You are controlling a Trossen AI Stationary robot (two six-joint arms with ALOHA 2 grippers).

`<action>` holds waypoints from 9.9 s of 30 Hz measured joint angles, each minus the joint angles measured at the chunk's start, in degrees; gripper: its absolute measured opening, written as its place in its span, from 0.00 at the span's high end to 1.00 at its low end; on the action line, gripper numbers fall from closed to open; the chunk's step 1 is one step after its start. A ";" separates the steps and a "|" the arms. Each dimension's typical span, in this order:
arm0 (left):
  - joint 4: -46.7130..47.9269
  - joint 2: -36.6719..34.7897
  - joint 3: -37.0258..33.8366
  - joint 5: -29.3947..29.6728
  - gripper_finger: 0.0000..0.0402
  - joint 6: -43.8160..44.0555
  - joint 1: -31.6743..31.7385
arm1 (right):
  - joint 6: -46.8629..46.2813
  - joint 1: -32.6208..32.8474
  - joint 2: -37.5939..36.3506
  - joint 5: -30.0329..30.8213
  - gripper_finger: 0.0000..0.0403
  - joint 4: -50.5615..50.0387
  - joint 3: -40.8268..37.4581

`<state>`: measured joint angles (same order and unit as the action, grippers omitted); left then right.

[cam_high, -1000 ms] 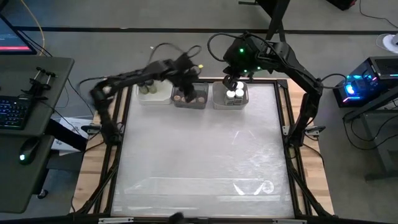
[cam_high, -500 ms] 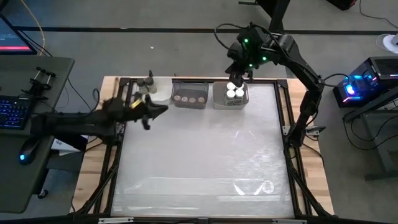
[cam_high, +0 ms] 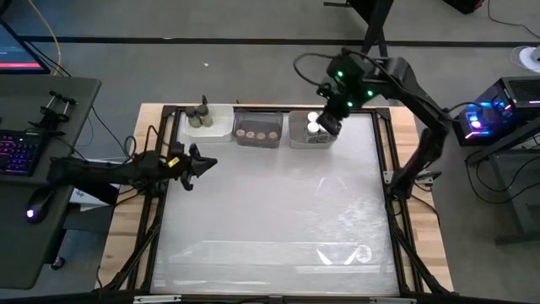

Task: Sort spices by type
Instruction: Return to Home Position

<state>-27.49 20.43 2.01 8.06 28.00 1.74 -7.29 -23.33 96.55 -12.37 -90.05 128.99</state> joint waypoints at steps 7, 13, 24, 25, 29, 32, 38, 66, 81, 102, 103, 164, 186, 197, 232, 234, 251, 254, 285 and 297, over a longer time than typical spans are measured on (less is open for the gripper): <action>1.74 -4.65 -1.36 -1.72 1.00 -1.20 0.02 | -18.24 8.53 -15.95 8.23 1.00 4.64 -22.42; 4.81 -4.98 -1.34 -1.54 1.00 0.29 0.11 | -36.49 16.88 -38.59 11.17 1.00 23.22 -55.51; 6.87 -4.96 -1.34 -1.51 1.00 0.30 0.11 | -26.05 9.22 -55.71 4.73 1.00 96.78 -102.36; 6.87 -4.96 -1.34 -1.51 1.00 0.30 0.11 | -25.40 9.25 -55.71 3.15 1.00 101.76 -104.66; 6.91 -4.96 -1.34 -1.49 1.00 0.32 0.11 | -24.96 12.69 -57.39 -1.13 1.00 113.87 -111.55; 6.93 -4.96 -1.34 -1.48 1.00 0.32 0.11 | -24.11 19.07 -60.49 1.88 1.00 118.67 -115.75; 7.14 -4.96 -1.34 -1.49 1.00 0.34 0.11 | -22.10 29.28 -69.42 13.87 1.00 118.12 -122.62; 7.66 -5.52 -1.34 -1.45 1.00 0.34 0.11 | -12.13 30.25 -82.48 19.77 1.00 90.60 -128.01; 14.29 -20.17 -1.33 -0.90 1.00 0.39 4.65 | -12.14 24.75 -96.54 19.41 1.00 97.70 -128.41; 17.81 -20.24 -1.32 -0.10 1.00 0.34 -1.27 | -12.15 24.76 -95.05 19.22 1.00 92.05 -128.43; 17.80 -20.24 -1.32 -0.09 1.00 0.34 -2.02 | -12.15 24.76 -95.03 19.24 1.00 92.05 -128.43; 26.36 -18.93 -1.32 -2.91 1.00 -28.64 0.11 | 10.82 26.51 -96.54 15.27 1.00 91.26 -128.49; 26.36 -18.93 -1.32 -2.98 1.00 -28.64 0.11 | 9.25 26.49 -95.05 15.16 1.00 91.43 -128.49; 26.36 -18.93 -1.32 -2.98 1.00 -28.64 0.11 | 9.25 26.49 -95.05 15.16 1.00 91.43 -128.49; 26.36 -18.93 -1.32 -2.98 1.00 -28.64 0.11 | 9.25 26.49 -95.03 15.16 1.00 91.43 -128.49; 26.36 -18.93 -1.32 -2.98 1.00 -28.64 0.11 | 9.25 26.48 -95.03 15.16 1.00 91.43 -128.49; 26.36 -18.93 -1.32 -2.96 1.00 -28.64 0.11 | 9.25 26.48 -95.01 15.16 1.00 91.43 -128.49; 26.36 -18.93 -1.32 -2.98 1.00 -28.64 0.11 | 9.23 26.47 -95.01 15.16 1.00 91.43 -128.49; 26.36 -18.93 -1.32 -2.97 1.00 -28.64 0.11 | 9.23 26.49 -95.01 15.16 1.00 91.43 -128.51; 26.36 -18.93 -1.32 -2.97 1.00 -28.64 0.11 | 9.25 26.49 -95.01 15.16 1.00 91.43 -128.52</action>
<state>-1.13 1.50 0.69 5.09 -0.64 1.85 1.96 3.16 1.54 2.79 1.39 0.47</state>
